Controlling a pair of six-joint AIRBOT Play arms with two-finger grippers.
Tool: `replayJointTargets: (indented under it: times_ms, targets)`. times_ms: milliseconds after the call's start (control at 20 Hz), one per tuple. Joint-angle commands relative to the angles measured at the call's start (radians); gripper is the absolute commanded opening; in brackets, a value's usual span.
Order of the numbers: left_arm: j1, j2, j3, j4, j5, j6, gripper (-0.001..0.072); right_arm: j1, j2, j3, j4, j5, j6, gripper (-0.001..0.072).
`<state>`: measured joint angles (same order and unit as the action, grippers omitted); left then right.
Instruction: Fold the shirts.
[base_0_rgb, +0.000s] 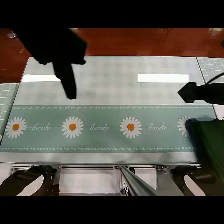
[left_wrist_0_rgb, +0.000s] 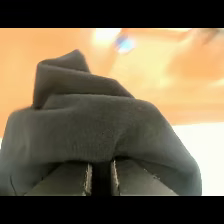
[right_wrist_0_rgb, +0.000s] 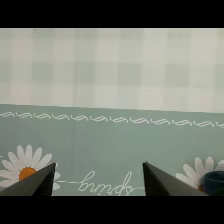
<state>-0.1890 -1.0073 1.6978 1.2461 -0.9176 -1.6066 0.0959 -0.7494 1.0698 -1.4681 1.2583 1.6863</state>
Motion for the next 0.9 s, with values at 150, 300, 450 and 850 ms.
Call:
replayJointTargets:
  times_ms: [150,300,450,850]
  targets:
    - [-0.334,-0.035,0.037,-0.016,0.117,0.006,0.0036,0.001,0.172,0.000,0.019,0.005,0.041,0.0619]
    - [-0.518,-0.081,-0.123,-0.016,0.123,0.005,0.0036,0.001,0.174,0.000,0.019,0.001,0.041,0.0619]
    - [-0.609,-0.084,-0.386,-0.016,0.113,-0.042,0.0037,0.001,0.174,0.000,0.019,0.003,0.043,0.0619]
    - [-0.414,-0.095,-0.898,-0.013,0.143,-0.135,0.0043,0.001,0.031,-0.039,0.090,-0.001,0.029,0.0619]
